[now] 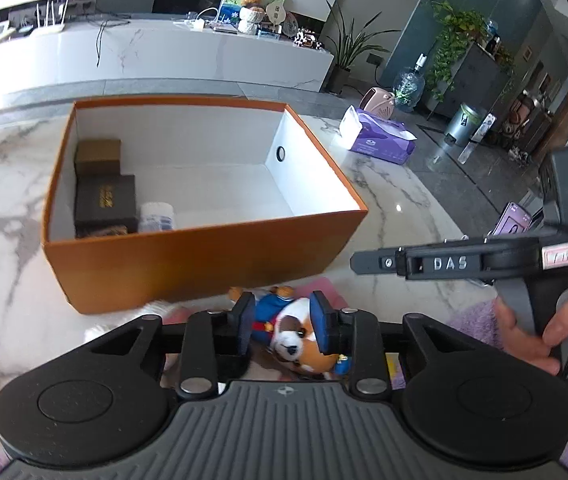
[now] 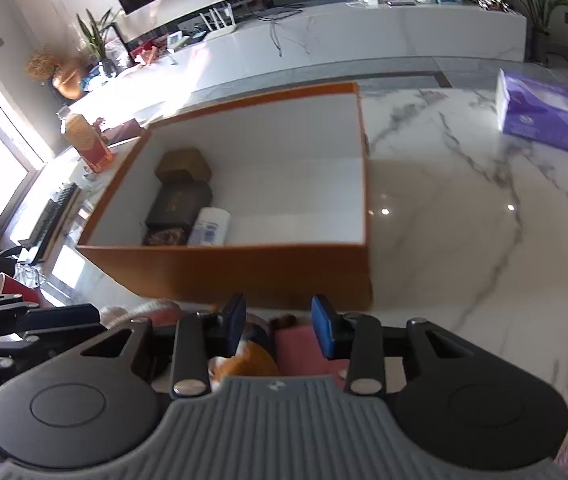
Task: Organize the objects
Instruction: 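Move both tools to the toy pile beside the orange box, then grasp the brown plush dog with the left tool while the right tool grasps the pink wallet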
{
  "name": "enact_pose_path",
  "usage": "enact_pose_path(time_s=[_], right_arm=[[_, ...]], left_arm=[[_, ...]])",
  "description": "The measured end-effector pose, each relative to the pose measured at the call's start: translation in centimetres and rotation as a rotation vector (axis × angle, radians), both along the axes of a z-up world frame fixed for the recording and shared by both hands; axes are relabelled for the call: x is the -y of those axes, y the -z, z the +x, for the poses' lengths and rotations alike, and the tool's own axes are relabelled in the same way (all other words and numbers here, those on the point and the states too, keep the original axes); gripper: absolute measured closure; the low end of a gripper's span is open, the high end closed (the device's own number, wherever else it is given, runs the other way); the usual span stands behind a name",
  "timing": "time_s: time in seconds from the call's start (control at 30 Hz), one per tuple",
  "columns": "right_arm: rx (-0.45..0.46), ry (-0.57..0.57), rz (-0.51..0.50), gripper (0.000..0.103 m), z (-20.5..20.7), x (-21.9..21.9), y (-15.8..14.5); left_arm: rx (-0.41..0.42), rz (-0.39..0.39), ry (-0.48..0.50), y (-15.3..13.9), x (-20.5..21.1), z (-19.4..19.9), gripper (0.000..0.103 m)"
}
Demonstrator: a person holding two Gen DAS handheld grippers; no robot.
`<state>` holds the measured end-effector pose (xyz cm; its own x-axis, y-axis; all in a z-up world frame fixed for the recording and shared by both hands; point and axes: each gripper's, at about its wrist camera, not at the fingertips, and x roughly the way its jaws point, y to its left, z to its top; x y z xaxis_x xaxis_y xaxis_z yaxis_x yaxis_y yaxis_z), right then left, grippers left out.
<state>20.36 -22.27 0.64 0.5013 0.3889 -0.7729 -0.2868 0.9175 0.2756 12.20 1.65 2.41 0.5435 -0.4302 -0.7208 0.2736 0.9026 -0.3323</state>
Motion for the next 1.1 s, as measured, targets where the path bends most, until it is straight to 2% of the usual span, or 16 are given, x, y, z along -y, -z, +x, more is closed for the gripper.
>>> enact_pose_path(time_s=[0.17, 0.23, 0.3, 0.43, 0.57, 0.73, 0.9, 0.93, 0.97, 1.1], right_arm=[[-0.058, 0.082, -0.029, 0.064, -1.6, 3.0, 3.4], [-0.079, 0.091, -0.039, 0.064, -1.8, 3.3, 4.4], [-0.098, 0.092, -0.048, 0.064, -1.7, 3.5, 5.6], [-0.137, 0.085, -0.026, 0.063, -1.1, 3.8, 7.1], [-0.151, 0.072, -0.011, 0.055, -0.4, 3.8, 7.8], [-0.201, 0.051, 0.034, 0.049, -0.1, 3.6, 8.9], [-0.234, 0.020, 0.046, 0.049, 0.4, 3.0, 9.9], [-0.233, 0.013, 0.046, 0.049, 0.4, 2.9, 9.9], [-0.230, 0.008, 0.044, 0.049, 0.4, 2.7, 9.9], [-0.227, 0.000, 0.046, 0.047, 0.5, 2.6, 9.9]], left_arm=[[-0.107, -0.116, -0.097, 2.4, 2.1, 1.1, 0.040], [-0.174, -0.121, -0.143, 3.4, 2.9, 2.0, 0.038], [-0.231, -0.092, -0.180, 4.2, 3.7, 2.8, 0.035], [-0.291, -0.018, -0.230, 5.3, 5.0, 3.5, 0.030], [-0.321, 0.028, -0.240, 6.0, 6.1, 4.0, 0.024], [-0.365, 0.092, -0.230, 6.9, 7.3, 4.3, 0.022], [-0.398, 0.078, -0.239, 8.0, 6.9, 4.7, 0.022], [-0.402, 0.076, -0.240, 8.1, 6.8, 4.7, 0.026], [-0.404, 0.081, -0.246, 8.2, 6.7, 4.8, 0.034], [-0.409, 0.056, -0.237, 8.6, 6.1, 4.9, 0.040]])
